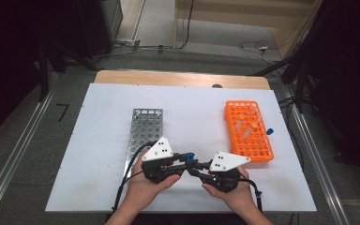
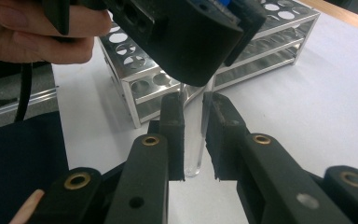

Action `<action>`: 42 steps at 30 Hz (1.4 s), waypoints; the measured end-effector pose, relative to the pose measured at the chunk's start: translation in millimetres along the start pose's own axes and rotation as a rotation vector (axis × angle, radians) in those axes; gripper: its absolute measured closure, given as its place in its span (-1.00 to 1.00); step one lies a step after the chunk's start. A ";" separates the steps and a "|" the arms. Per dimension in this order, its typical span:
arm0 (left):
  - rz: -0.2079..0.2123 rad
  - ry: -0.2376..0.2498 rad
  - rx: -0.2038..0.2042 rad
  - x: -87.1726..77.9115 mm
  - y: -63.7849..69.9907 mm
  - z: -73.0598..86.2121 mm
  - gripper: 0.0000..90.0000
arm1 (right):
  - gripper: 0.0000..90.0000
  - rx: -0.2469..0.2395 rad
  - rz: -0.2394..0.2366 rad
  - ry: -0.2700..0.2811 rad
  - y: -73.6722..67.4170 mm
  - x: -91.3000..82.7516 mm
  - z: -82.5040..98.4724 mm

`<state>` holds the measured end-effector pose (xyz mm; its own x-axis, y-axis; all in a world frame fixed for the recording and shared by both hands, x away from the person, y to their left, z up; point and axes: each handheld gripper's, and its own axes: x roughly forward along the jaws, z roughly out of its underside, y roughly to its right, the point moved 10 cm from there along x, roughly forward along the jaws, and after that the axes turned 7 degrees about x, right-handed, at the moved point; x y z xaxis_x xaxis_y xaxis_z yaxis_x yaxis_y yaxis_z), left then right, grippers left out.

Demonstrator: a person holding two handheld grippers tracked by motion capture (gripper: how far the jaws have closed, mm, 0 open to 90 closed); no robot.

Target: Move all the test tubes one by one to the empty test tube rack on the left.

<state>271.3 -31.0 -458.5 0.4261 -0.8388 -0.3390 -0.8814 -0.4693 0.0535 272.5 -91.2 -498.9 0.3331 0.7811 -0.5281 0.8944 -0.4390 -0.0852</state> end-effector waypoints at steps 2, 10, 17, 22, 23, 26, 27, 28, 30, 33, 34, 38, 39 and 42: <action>-0.007 -0.006 0.003 0.2 -0.7 0.3 0.67 | 0.68 0.004 -0.001 0.002 0.5 -0.5 0.1; -0.035 0.005 -0.019 -4.3 -8.3 -3.1 0.69 | -0.04 0.058 -0.021 0.050 5.5 -7.0 1.8; -0.058 0.004 -0.027 -10.7 -18.1 -3.4 0.69 | -0.97 0.123 0.038 0.076 25.1 -27.2 8.2; -0.075 0.004 -0.032 -14.6 -26.2 -4.0 0.69 | -1.00 0.158 0.050 0.119 38.5 -45.7 13.9; -0.077 0.006 -0.035 -15.3 -27.7 -4.5 0.69 | -1.00 0.160 0.055 0.123 40.1 -47.6 15.2; -0.088 0.010 -0.042 -17.1 -33.2 -6.0 0.69 | -1.00 0.174 0.073 0.131 47.1 -54.3 21.8; -0.091 0.010 -0.045 -18.1 -35.2 -6.6 0.69 | -1.00 0.179 0.082 0.129 49.3 -56.6 24.6; -0.092 0.016 -0.051 -18.5 -36.9 -7.9 0.69 | -1.00 0.182 0.089 0.131 51.4 -59.0 27.0; -0.101 0.014 -0.049 -20.0 -40.9 -9.6 0.69 | -1.00 0.196 0.100 0.133 55.7 -65.2 31.8; -0.116 0.013 -0.050 -22.4 -47.5 -12.0 0.69 | -1.00 0.213 0.116 0.141 62.7 -76.2 38.0; -0.121 0.013 -0.049 -23.4 -50.2 -12.7 0.69 | -1.00 0.219 0.124 0.146 65.3 -80.0 39.8; -0.141 0.022 -0.057 -28.5 -61.9 -16.1 0.69 | -1.00 0.236 0.153 0.154 75.1 -94.1 49.0; -0.149 0.021 -0.056 -30.1 -65.6 -16.7 0.69 | -1.00 0.244 0.155 0.154 76.9 -97.1 51.3; -0.166 0.022 -0.062 -32.8 -74.9 -18.4 0.69 | -1.00 0.256 0.168 0.160 82.0 -105.2 57.4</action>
<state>327.0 26.6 -434.1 0.5695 -0.7541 -0.3271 -0.7848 -0.6171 0.0563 293.7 -234.8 -498.8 0.5297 0.7396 -0.4152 0.7263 -0.6484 -0.2283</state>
